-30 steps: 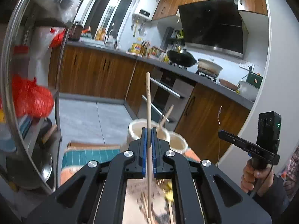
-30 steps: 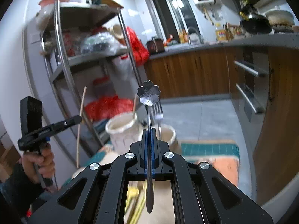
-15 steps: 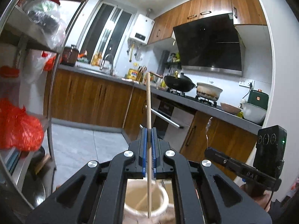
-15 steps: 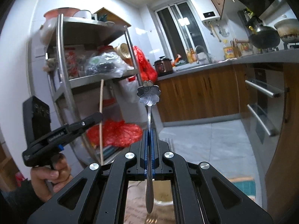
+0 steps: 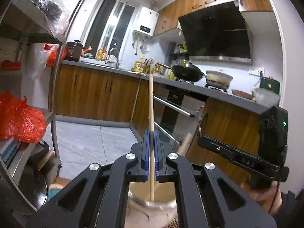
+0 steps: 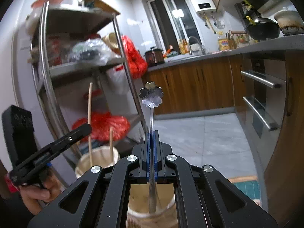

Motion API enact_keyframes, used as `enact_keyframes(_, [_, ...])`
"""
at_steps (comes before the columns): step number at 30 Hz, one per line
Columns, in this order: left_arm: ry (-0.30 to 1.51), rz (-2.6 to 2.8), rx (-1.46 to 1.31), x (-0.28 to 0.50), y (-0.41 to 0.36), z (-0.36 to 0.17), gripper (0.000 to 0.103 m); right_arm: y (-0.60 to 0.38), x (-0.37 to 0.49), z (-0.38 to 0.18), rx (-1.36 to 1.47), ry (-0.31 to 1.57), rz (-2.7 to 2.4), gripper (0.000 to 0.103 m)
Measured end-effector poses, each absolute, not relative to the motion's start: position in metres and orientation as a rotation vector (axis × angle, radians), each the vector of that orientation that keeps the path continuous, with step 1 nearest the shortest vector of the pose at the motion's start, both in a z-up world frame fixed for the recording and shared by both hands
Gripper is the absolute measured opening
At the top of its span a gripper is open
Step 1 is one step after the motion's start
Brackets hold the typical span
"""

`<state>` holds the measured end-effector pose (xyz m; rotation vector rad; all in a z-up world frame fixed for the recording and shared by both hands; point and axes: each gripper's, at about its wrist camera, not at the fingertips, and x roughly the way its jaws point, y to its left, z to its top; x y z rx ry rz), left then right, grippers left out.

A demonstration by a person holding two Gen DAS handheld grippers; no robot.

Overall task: Organize utensils
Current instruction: 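Drop the chopstick into the tall holder with left tool while right drops spoon into cup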

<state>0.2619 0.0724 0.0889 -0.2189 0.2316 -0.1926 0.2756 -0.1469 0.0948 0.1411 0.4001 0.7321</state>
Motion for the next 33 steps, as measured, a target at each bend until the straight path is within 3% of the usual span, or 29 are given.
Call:
enact_keyframes(14, [0.477, -0.196, -0.074, 0.27, 0.047, 0.076, 0.004, -0.129, 0.27, 0.071, 0.021, 0.535, 0.715, 0.004])
enact_keyframes(28, [0.508, -0.194, -0.058, 0.278, 0.043, 0.077, 0.006, -0.124, 0.277, 0.065, 0.016, 0.573, 0.71, 0.004])
enact_keyframes(30, [0.505, -0.196, -0.067, 0.276, 0.045, 0.077, 0.008, -0.125, 0.276, 0.067, 0.021, 0.568, 0.714, 0.004])
enact_keyframes(32, [0.499, -0.2, -0.076, 0.275, 0.047, 0.079, 0.022, -0.127, 0.273, 0.07, 0.02, 0.56, 0.722, 0.004])
enact_keyframes(33, [0.494, -0.202, -0.075, 0.273, 0.047, 0.08, 0.024, -0.127, 0.27, 0.072, 0.016, 0.554, 0.726, 0.006])
